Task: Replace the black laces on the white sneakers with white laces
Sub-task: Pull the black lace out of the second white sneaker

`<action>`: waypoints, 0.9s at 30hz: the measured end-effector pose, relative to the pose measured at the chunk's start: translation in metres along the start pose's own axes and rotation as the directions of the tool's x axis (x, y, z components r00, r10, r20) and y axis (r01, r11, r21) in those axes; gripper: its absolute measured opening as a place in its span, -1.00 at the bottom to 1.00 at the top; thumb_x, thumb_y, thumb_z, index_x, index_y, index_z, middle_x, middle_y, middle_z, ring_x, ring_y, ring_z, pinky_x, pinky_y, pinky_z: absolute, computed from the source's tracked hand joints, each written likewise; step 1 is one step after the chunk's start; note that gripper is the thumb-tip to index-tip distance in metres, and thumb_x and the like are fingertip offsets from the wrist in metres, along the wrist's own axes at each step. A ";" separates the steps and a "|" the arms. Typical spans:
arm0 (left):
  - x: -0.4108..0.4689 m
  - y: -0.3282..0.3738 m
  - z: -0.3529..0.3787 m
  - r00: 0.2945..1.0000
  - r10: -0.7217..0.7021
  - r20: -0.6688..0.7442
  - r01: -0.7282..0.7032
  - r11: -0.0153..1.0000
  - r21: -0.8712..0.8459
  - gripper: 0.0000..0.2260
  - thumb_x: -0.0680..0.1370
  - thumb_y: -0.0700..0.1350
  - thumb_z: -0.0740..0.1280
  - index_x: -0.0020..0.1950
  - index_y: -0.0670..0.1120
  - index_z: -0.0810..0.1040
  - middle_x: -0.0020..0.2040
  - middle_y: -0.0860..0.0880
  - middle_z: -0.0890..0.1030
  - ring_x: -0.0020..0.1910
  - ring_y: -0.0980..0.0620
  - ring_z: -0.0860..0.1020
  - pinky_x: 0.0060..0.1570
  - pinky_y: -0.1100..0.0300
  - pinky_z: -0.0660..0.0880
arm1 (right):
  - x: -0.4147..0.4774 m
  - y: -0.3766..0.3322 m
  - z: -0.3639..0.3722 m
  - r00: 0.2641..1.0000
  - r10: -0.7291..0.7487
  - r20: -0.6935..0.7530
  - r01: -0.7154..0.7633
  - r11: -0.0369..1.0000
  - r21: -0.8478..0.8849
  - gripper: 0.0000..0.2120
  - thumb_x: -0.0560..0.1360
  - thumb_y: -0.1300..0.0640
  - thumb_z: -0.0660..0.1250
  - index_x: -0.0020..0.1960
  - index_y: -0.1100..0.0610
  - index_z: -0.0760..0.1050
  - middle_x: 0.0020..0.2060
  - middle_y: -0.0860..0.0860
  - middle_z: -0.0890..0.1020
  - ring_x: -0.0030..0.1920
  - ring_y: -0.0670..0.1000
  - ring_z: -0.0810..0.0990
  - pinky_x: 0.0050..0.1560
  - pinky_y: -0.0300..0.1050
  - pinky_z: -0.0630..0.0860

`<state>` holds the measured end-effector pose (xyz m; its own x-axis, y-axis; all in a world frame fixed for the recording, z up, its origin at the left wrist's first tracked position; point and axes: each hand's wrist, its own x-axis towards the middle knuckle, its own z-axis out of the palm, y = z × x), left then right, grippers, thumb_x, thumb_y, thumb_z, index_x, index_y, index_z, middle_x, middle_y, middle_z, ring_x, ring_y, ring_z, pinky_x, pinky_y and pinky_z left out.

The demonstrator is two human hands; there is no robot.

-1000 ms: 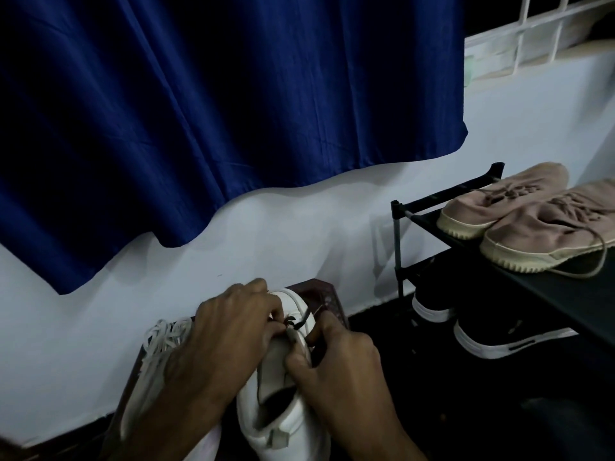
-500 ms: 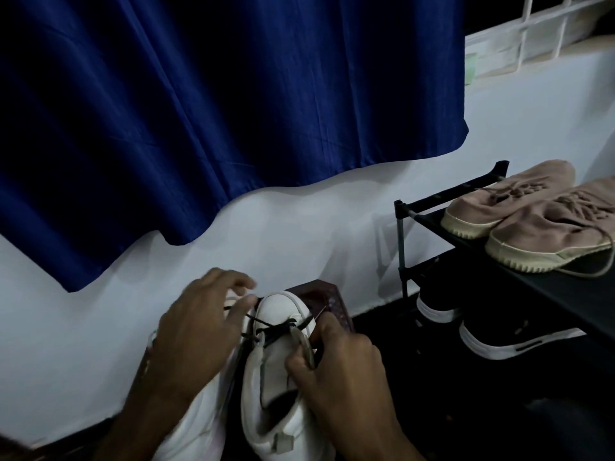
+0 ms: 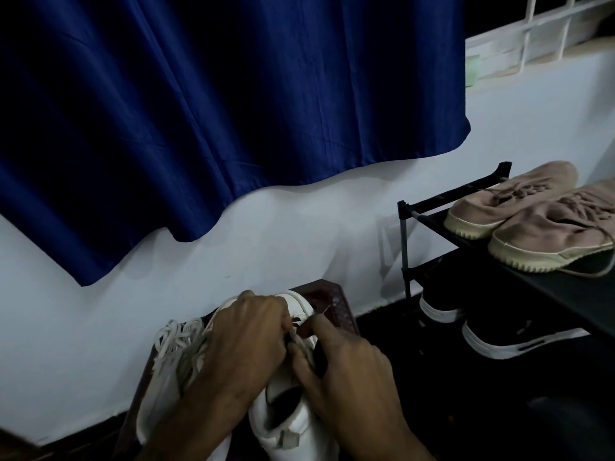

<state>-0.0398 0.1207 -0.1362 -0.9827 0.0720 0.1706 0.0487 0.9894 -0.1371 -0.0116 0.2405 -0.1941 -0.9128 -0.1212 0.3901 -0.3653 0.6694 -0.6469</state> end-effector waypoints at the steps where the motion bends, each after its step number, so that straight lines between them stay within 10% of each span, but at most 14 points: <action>1: 0.000 -0.001 -0.001 1.000 -0.008 0.016 0.008 1.000 -0.010 -0.84 0.55 -0.06 0.25 0.06 0.11 0.58 0.04 0.10 0.57 0.16 0.11 0.48 0.04 0.24 0.39 | 0.000 -0.001 -0.003 0.999 -0.027 0.024 0.027 1.000 -0.003 -0.70 0.47 -0.28 0.11 0.06 -0.12 0.36 -0.14 -0.10 0.64 -0.13 -0.03 0.63 -0.24 -0.11 0.47; 14: 0.016 -0.055 -0.030 0.966 -0.242 -0.086 0.236 0.969 -0.076 -0.90 0.51 -0.03 0.39 -0.20 0.10 0.55 -0.19 0.16 0.57 -0.01 0.07 0.52 0.01 0.09 0.35 | 0.002 -0.005 -0.017 0.964 0.008 0.266 0.009 0.998 -0.065 -0.59 0.48 -0.37 0.13 0.27 -0.25 0.37 0.11 -0.07 0.61 0.14 0.02 0.57 0.07 -0.13 0.46; 18: 0.003 -0.047 -0.017 0.984 -0.061 -0.167 0.057 0.998 -0.027 -0.92 0.52 -0.02 0.38 -0.04 0.13 0.51 -0.01 0.15 0.52 0.06 0.04 0.47 -0.05 0.10 0.32 | -0.002 0.001 -0.010 0.968 0.106 0.226 -0.134 0.985 0.113 -0.61 0.41 -0.39 0.21 0.10 -0.20 0.43 -0.22 -0.12 0.62 -0.04 -0.10 0.61 -0.07 -0.18 0.46; 22: 0.001 -0.029 -0.017 0.993 0.085 0.080 -0.071 0.984 -0.163 -0.89 0.52 0.06 0.35 0.04 0.15 0.56 0.08 0.19 0.53 0.15 0.16 0.47 0.19 0.09 0.36 | 0.000 0.007 -0.003 0.955 0.196 0.222 -0.245 0.944 0.222 -0.60 0.29 -0.40 0.29 -0.12 -0.09 0.41 -0.38 -0.11 0.57 -0.26 -0.13 0.57 -0.20 -0.19 0.46; 27: 0.004 -0.014 -0.010 0.991 0.097 0.095 -0.108 0.987 0.118 -0.84 0.52 -0.07 0.32 0.08 0.09 0.57 0.09 0.10 0.55 0.17 0.07 0.47 0.13 0.08 0.27 | 0.000 0.009 0.001 0.952 0.211 0.224 -0.272 0.917 0.291 -0.54 0.21 -0.42 0.26 -0.13 -0.07 0.45 -0.40 -0.13 0.58 -0.36 -0.16 0.52 -0.21 -0.10 0.51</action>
<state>-0.0429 0.1079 -0.1241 -0.9858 0.1553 0.0632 0.1330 0.9540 -0.2688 -0.0148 0.2455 -0.2006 -0.9866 -0.1377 0.0880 -0.1399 0.4337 -0.8901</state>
